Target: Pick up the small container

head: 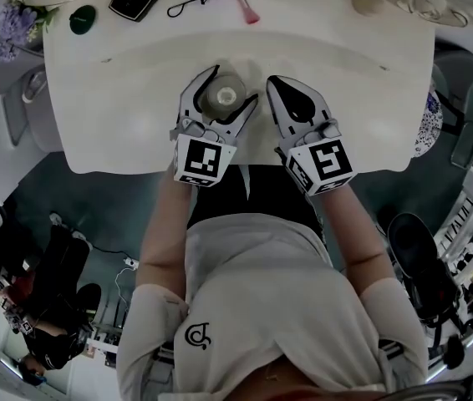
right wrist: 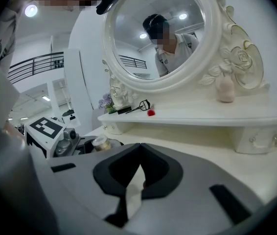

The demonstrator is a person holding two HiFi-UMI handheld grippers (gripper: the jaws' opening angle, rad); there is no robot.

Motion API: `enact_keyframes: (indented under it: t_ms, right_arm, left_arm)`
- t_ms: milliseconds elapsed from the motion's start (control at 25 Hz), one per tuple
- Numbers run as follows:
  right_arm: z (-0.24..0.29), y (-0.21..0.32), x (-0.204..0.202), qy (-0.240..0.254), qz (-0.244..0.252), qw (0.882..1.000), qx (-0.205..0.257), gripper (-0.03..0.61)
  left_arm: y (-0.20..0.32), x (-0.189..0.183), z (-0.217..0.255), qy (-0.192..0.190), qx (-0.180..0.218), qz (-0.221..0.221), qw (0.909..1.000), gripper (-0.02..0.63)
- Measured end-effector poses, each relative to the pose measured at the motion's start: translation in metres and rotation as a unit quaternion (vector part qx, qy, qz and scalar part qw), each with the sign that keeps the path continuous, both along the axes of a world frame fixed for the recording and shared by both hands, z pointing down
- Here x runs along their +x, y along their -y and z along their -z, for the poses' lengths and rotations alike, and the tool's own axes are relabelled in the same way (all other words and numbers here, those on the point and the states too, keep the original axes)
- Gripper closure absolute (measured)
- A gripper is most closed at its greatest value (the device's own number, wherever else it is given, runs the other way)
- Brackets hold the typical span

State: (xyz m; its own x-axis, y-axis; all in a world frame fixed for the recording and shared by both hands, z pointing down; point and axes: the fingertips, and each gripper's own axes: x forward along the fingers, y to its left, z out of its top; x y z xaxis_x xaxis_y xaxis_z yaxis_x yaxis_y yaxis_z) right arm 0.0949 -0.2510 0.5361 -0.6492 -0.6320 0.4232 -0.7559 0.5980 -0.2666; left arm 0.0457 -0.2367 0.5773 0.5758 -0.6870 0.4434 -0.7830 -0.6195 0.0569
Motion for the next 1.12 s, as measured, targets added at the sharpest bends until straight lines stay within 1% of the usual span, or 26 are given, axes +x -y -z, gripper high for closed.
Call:
enact_keyframes:
  t_ms: [160, 280, 440, 520, 640, 720, 800, 880, 1120]
  right_arm:
    - [-0.005, 0.001, 0.008, -0.004, -0.005, 1.000, -0.007, 0.571]
    - [-0.006, 0.000, 0.014, -0.007, -0.008, 1.000, -0.009, 0.571]
    - [-0.002, 0.001, 0.020, -0.009, -0.013, 1.000, -0.006, 0.571]
    - [0.003, 0.001, 0.022, -0.009, -0.014, 1.000, -0.001, 0.571]
    - [0.016, 0.002, 0.023, -0.007, -0.014, 1.000, 0.010, 0.571]
    - [0.027, 0.001, 0.022, -0.006, -0.011, 1.000, 0.017, 0.572]
    - [0.039, -0.001, 0.020, -0.002, -0.008, 1.000, 0.026, 0.571]
    - [0.054, -0.003, 0.016, 0.005, -0.004, 0.999, 0.039, 0.571]
    - [0.102, -0.010, 0.012, 0.010, 0.000, 0.995, 0.098, 0.571]
  left_arm:
    - [0.005, 0.000, 0.003, -0.003, 0.006, 0.004, 1.0000, 0.255]
    - [0.005, 0.001, 0.002, 0.003, 0.006, 0.001, 1.0000, 0.259]
    - [0.002, 0.000, -0.004, 0.023, -0.012, 0.000, 0.9997, 0.261]
    - [0.002, -0.002, 0.002, 0.023, -0.014, 0.006, 0.9996, 0.261]
    - [0.001, -0.006, 0.021, 0.004, -0.020, 0.014, 0.9997, 0.261]
    - [-0.001, -0.007, 0.036, -0.001, -0.025, 0.011, 0.9996, 0.262]
    - [-0.005, -0.007, 0.057, 0.001, -0.017, 0.002, 0.9999, 0.262]
    - [-0.007, -0.008, 0.079, -0.004, -0.007, 0.000, 1.0000, 0.262]
    - [-0.012, -0.019, 0.137, -0.019, 0.018, 0.022, 0.9994, 0.262]
